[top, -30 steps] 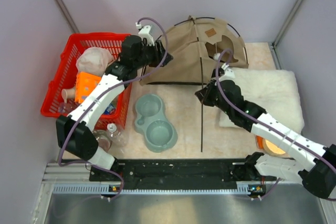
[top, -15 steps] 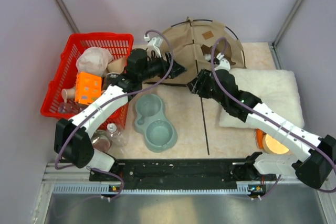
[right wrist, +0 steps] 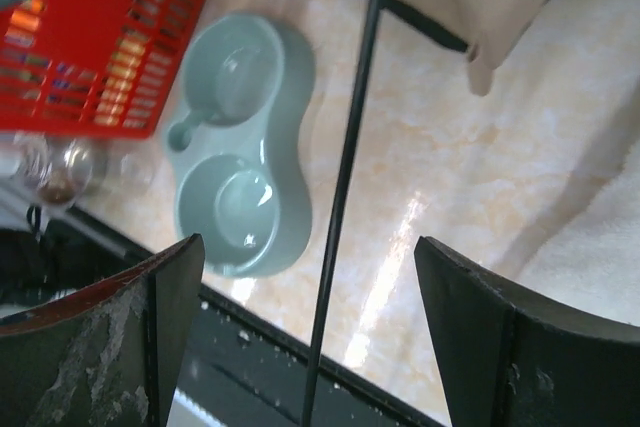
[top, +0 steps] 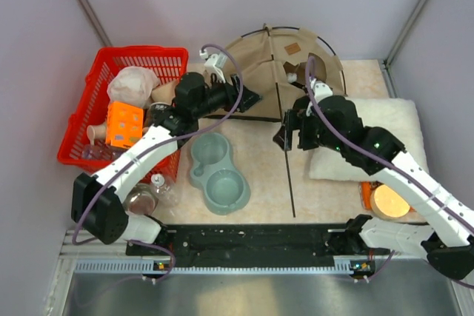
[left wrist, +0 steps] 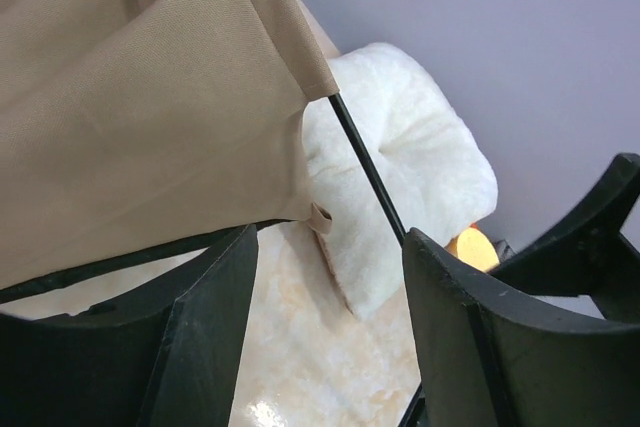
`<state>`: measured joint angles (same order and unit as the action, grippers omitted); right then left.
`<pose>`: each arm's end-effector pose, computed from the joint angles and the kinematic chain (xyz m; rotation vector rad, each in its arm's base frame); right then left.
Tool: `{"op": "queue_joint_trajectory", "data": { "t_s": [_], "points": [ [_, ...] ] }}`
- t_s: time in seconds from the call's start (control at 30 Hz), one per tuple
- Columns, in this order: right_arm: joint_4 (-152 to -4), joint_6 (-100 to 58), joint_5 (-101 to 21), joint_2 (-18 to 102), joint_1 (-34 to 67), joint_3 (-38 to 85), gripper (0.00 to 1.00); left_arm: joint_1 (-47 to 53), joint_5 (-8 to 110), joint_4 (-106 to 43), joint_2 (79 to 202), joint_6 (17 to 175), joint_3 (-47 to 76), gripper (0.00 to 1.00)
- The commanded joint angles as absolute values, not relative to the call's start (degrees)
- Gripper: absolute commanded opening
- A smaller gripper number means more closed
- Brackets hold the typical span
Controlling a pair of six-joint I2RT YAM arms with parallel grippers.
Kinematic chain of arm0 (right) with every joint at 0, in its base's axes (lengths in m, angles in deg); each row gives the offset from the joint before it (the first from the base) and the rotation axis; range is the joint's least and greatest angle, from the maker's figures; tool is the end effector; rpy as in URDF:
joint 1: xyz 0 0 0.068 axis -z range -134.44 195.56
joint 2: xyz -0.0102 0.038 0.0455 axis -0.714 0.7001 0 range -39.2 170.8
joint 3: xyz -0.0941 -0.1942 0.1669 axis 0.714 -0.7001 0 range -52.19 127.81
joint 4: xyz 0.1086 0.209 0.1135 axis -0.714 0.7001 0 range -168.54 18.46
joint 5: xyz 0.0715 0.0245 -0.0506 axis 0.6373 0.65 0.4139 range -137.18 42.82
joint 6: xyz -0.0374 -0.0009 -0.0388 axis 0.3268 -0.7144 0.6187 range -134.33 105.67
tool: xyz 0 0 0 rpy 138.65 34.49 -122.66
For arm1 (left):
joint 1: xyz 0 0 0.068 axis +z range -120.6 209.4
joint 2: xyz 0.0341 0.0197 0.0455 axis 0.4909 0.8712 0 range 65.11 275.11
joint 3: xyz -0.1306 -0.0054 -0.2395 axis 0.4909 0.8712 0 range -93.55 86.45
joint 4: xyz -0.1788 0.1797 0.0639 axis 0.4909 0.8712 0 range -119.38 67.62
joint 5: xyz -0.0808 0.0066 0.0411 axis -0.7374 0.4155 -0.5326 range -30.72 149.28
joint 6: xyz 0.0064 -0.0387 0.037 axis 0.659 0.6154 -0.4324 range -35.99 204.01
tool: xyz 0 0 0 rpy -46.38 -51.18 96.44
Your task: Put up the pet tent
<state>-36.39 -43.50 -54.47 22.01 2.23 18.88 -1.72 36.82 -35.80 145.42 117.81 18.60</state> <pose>0.1606 0.1452 0.3876 -0.1937 2.1823 0.6010 0.2790 -0.1843 0.3682 0.2767 1.7893 -1.1590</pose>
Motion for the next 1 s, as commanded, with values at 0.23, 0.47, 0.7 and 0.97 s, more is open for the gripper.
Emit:
{"op": "queue_joint_trajectory", "data": {
  "t_s": [0.23, 0.47, 0.7, 0.97],
  "points": [
    [-25.10, -32.79, -29.35, 17.93, 2.23, 9.70, 0.64, -1.54, 41.78, -34.22, 139.91, 112.14, 21.85, 0.65],
    [-26.68, -34.28, -23.02, 14.85, 2.23, 4.15, 0.43, -1.54, 42.93, -34.48, 139.03, 112.75, 24.31, 0.65],
    [-28.87, -36.12, -21.26, 14.06, 2.23, 2.56, 0.06, -1.54, 40.74, -37.81, 140.25, 113.98, 26.33, 0.65],
    [-32.74, -40.34, -23.62, 13.09, 2.23, 7.30, 0.00, -1.71, 38.36, -46.77, 142.71, 114.77, 31.95, 0.65]
  ]
}}
